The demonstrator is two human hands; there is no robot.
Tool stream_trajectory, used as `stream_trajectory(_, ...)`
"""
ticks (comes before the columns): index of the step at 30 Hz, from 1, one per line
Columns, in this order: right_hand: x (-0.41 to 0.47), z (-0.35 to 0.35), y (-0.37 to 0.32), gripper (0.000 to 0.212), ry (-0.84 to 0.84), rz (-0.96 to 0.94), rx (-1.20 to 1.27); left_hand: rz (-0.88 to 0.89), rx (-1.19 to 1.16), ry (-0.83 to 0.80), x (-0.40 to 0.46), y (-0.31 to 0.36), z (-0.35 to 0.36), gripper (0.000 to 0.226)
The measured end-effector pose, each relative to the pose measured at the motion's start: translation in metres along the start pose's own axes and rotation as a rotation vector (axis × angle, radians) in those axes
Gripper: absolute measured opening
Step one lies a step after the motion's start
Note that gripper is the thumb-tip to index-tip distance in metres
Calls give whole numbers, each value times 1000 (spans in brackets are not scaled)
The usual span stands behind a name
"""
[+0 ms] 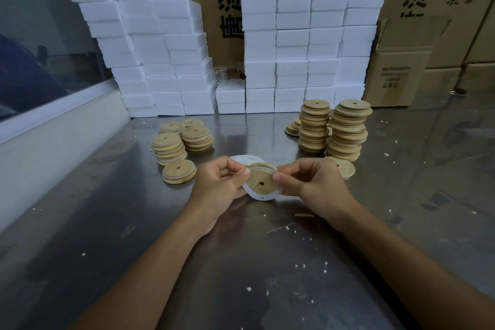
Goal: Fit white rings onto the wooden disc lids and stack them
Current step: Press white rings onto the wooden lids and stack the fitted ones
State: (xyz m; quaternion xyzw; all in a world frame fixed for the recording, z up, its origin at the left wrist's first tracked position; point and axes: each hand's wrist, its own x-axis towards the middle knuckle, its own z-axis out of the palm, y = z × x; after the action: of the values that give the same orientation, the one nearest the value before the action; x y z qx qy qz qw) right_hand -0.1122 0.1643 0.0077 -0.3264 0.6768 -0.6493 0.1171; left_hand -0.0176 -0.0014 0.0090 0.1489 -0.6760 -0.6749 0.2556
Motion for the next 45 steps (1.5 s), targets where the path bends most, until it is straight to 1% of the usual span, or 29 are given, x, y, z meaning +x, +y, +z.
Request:
stream_trajectory(3,-1,1,0,11,-10,6,-16,-21,4,-39,0,3,-5,10)
stream_trajectory(8,-2,4,6,10,12,72,-22,-52,-20,-11,2,3,-10,14)
stream_trajectory(11,-1,5,7,5,54,10,-131,-24,12,-20,2,2,-11,12)
stream_trajectory(13,-1,5,7,5,79,-57,-219,58,163,-14,3,2,-12,16)
stream_trajectory(16,-3,5,5,8,99,-151,-357,269,409,-34,1,3,-9,28)
stream_trajectory(19,-6,6,2,10,83,-249,-425,424,510,-87,-3,6,-2,33)
stream_trajectory(21,-7,7,2,9,77,-291,-439,482,563,-101,-4,6,0,36)
stream_trajectory(23,-6,7,3,7,89,-287,-427,455,533,-88,-3,6,1,38)
stream_trajectory(26,-4,8,6,4,102,-212,-337,364,415,-67,-1,4,-1,36)
stream_trajectory(30,-1,6,7,6,104,-158,-280,290,305,-79,1,1,-4,33)
stream_trajectory(35,0,3,5,23,90,-112,-288,211,207,-86,3,-3,-5,22)
stream_trajectory(38,-1,3,5,15,84,-112,-250,177,150,-82,3,-4,-6,19)
stream_trajectory(41,-1,3,6,5,60,-64,-197,90,13,-87,2,-4,-6,18)
stream_trajectory(45,-1,3,4,8,79,-8,-62,-41,-147,-108,1,-4,-4,12)
